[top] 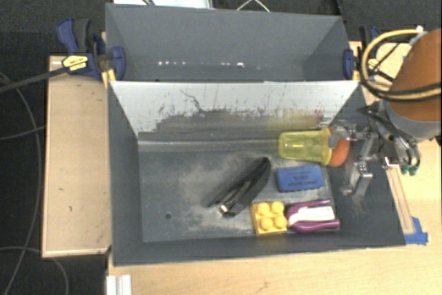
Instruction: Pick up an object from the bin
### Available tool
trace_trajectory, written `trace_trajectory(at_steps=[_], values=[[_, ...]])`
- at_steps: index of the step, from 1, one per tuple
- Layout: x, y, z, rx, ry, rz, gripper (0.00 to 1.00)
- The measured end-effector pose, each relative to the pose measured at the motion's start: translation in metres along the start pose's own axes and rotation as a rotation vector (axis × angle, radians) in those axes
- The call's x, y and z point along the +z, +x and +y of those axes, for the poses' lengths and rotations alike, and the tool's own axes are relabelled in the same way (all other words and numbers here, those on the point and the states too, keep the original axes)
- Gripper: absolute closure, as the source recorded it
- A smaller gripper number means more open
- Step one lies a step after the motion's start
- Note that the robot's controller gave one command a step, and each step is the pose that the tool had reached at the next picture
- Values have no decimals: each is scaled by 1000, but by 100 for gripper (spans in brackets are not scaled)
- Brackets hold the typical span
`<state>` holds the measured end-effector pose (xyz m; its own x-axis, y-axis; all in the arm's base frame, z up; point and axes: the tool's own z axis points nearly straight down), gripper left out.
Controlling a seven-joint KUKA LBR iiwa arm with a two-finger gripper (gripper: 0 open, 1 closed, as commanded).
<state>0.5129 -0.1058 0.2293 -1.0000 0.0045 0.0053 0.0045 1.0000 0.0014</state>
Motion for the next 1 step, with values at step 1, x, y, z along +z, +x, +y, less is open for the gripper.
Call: trace_trajectory(at_steps=[1], values=[[-5, -2, 1, -7, 2, -9, 0]])
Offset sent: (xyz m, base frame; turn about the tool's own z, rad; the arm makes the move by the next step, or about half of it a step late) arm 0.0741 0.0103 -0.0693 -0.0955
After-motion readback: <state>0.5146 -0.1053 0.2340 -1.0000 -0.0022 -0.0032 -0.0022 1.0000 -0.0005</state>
